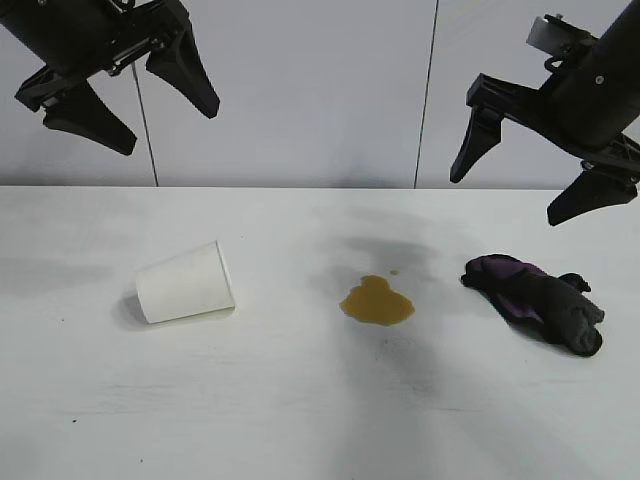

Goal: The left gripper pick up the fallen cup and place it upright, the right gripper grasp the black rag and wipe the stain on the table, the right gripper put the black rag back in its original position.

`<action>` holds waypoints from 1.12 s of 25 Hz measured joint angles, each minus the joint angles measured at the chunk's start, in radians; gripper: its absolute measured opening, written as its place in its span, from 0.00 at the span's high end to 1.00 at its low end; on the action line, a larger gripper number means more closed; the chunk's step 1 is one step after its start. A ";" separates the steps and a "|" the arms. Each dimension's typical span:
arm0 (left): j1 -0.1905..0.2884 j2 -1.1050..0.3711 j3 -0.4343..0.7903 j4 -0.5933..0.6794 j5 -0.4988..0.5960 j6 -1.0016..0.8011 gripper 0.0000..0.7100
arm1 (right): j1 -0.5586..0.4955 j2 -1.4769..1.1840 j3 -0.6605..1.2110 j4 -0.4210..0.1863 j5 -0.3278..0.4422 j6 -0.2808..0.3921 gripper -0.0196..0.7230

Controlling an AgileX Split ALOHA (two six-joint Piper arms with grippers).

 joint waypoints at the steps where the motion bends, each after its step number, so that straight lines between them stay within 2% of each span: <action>1: 0.000 0.000 0.000 0.000 0.000 0.000 0.02 | 0.000 0.000 0.000 0.000 0.000 0.000 0.04; 21: 0.000 0.000 0.000 0.004 0.005 0.008 0.02 | 0.000 0.000 0.000 0.000 0.002 0.000 0.04; 24: -0.004 0.000 -0.009 0.050 0.086 0.170 0.02 | 0.000 0.000 0.000 0.000 0.009 0.000 0.04; 28: -0.064 0.000 -0.011 0.165 0.203 0.504 0.02 | 0.000 0.000 0.000 0.001 0.022 0.000 0.04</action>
